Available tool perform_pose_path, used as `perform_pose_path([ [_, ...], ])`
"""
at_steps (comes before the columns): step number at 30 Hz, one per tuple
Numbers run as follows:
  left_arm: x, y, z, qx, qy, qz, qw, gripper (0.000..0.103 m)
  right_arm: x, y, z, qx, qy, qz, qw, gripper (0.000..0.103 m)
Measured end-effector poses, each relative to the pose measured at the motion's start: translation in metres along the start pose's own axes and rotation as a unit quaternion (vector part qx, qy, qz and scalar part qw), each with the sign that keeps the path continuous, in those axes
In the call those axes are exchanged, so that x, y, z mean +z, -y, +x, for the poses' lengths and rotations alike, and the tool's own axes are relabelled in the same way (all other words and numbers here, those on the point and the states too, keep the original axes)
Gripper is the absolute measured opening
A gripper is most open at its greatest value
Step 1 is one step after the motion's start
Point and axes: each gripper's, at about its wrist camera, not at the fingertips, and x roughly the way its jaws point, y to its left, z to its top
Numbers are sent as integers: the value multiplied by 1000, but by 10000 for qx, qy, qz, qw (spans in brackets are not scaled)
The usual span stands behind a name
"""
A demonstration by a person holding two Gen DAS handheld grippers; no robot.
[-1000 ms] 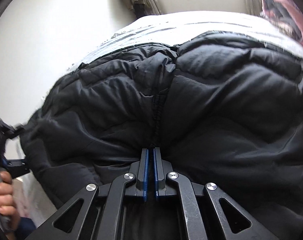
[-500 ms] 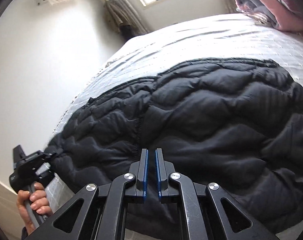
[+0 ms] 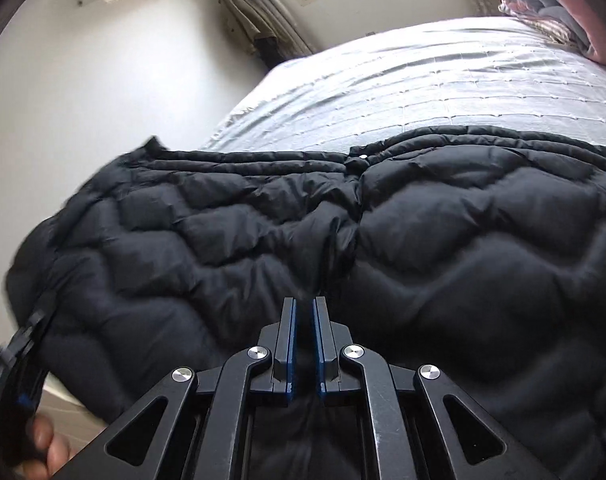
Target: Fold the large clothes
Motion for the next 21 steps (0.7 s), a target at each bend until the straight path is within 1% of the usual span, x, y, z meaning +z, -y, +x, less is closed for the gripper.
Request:
perform_pose_path([
  [2,-1,5,1,-96,68,168,9998,14,6,12,34,-122,-272,183,9994,7],
  [3,-2,11,1,-152,88,279,9995,14,4,16,50,-190,-396,221,9988,2],
  [4,-3,17,1,-198,95,415,9989,14,1,18,59,-136,-415,216,9988,0],
  [6,-4,30,1,-240,132,701,9972,14,-2,15,61,-161,-454,112,9988,0],
  [7,-3,37,0,-286,167,821,9961,14,-1,15,56,-137,-489,138,9986,3],
  [8,-1,42,-2,-343,194,913,9950,14,0,17,47,-8,-491,214,9986,5],
  [9,2,48,-4,-405,207,980,9941,14,0,21,31,168,-382,324,9986,6],
  [11,6,59,-6,-514,233,1141,9919,13,-2,35,-12,507,43,519,9974,7],
  [12,7,67,-7,-553,253,1267,9901,13,-4,46,-33,541,211,643,9962,10],
  [13,7,77,-9,-588,280,1422,9877,13,-6,58,-53,481,329,827,9949,10],
  [15,5,99,-10,-689,296,1770,9813,13,-13,93,-95,414,575,1348,9883,12],
  [18,-5,139,-10,-879,272,2336,9680,13,-36,140,-160,346,1165,1919,9739,13],
  [19,-11,155,-10,-959,251,2528,9624,13,-44,153,-178,304,1376,2078,9680,13],
  [21,-25,185,-9,-1107,191,2916,9499,13,-63,178,-211,348,1678,2386,9559,13],
])
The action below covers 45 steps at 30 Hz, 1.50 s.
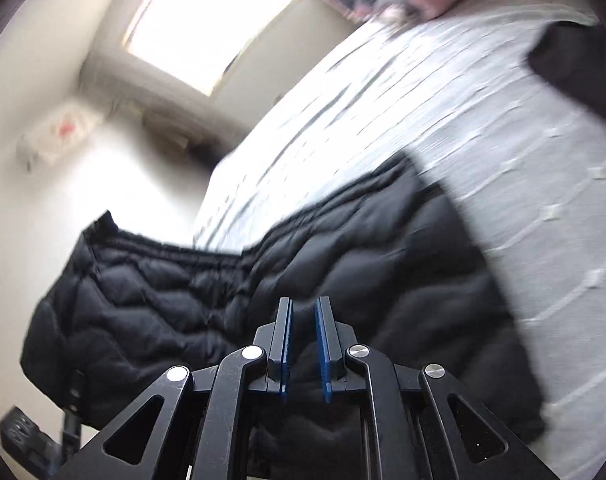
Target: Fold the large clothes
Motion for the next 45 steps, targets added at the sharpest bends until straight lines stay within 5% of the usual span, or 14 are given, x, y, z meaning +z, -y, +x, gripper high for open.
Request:
perform_pose_path([
  [4,0,68,24,-428,-259,888,9948,13,16,39,-38,-110,441,440,9980,13],
  [8,-21,138,65,-898,-900,1802,9754,14,19,66,-52,-334,561,690,9955,13],
  [14,-63,188,95,-1388,-1498,2261,9524,30,22,93,-45,-576,155,818,9949,13],
  [20,-38,137,65,-2438,-1750,982,9488,52,27,86,-40,-181,-51,649,9977,26],
  [22,-34,118,50,-2589,-1750,622,9479,58,29,80,-45,-81,50,682,9976,66],
  [23,-34,109,45,-2630,-1741,446,9479,59,31,76,-50,-74,147,680,9975,70],
  [26,-32,67,32,-2508,-1722,-156,9525,61,39,52,-63,18,440,333,9985,70],
  [29,-36,24,43,-1880,-1902,-830,9600,65,35,7,-51,48,311,-565,9979,70],
  [32,-48,-19,60,-1523,-2032,-1626,9535,65,25,-25,-15,-551,66,-1210,9911,67],
  [33,-54,-31,67,-1481,-2068,-1962,9470,65,21,-31,0,-938,-2,-1376,9860,56],
  [34,-64,-42,76,-1497,-2097,-2237,9400,65,18,-33,10,-1248,-66,-1463,9813,23],
  [35,-73,-52,84,-1537,-2134,-2522,9312,65,15,-33,18,-1478,-142,-1509,9773,12],
  [42,-109,-76,129,-1552,-2724,-3319,8897,64,4,-42,-30,-1170,64,-1580,9805,9],
  [45,-112,-65,135,-1654,-2873,-3246,8859,70,4,-10,-8,-1669,-355,-1341,9762,13],
])
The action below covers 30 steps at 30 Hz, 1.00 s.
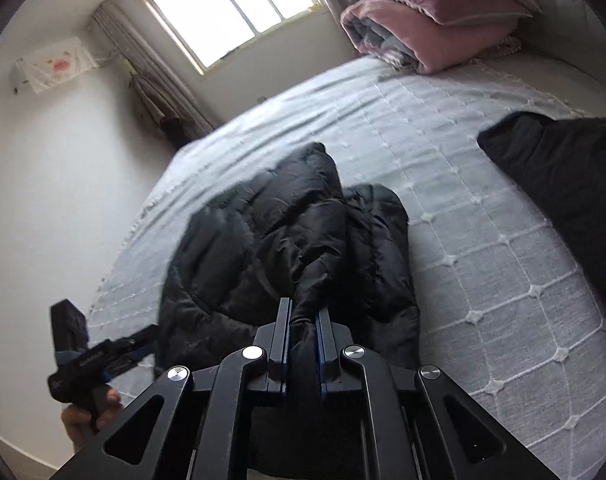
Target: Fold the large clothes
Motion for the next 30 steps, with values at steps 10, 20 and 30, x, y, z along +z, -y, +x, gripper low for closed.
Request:
perform_pose_path([
  [10,-1,-11,15,-126,-274,-182,9994,85,-2,31,11,-198,-74,443,9988,70],
  [20,-4,-9,24,-62,-350,-270,9990,95,-6,65,60,741,-724,1279,9864,85],
  [30,-4,-6,32,-125,-413,-280,9987,97,-5,87,87,1293,-785,1442,9779,85],
])
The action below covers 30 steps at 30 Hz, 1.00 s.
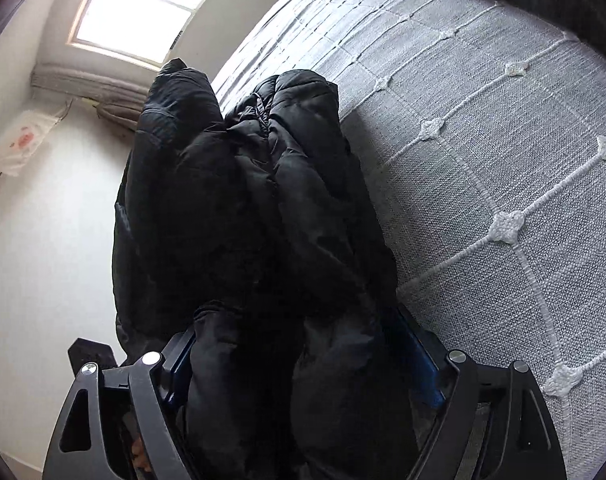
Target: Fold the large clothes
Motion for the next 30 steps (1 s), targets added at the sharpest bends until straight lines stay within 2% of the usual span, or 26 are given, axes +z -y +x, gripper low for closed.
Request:
perform_pose_path([
  [3,1,-2,6,-90,-29,-59,9999,99,1,2,5,269,-87,67,9996,74],
  [5,2,-2,10,-167,-53,-108,9998,100,3,-1,10,292,-90,-10,9995,68],
  [9,7,-2,13,-236,-21,-122,9996,100,-1,-11,7,427,-64,-72,9990,45],
  [10,9,-2,12,-208,26,-95,9997,99,0,-15,8,428,-52,-111,9990,40],
  [12,11,-4,7,-144,169,-49,9997,86,-3,-25,11,406,-19,-232,9989,36],
  [14,14,-8,0,-76,335,-59,9994,75,-2,-36,10,436,41,-419,9982,33],
  [18,19,-23,-17,-191,555,-315,9978,49,0,-55,12,587,241,-751,9952,30],
  [24,36,-44,-58,-20,1060,-281,9940,41,1,-95,29,1046,358,-1327,9850,27],
  [27,47,-66,-83,80,1358,-326,9902,40,2,-115,52,1286,338,-1473,9801,27],
  [30,67,-90,-99,240,1615,-370,9859,40,4,-133,87,1292,303,-1525,9794,27],
])
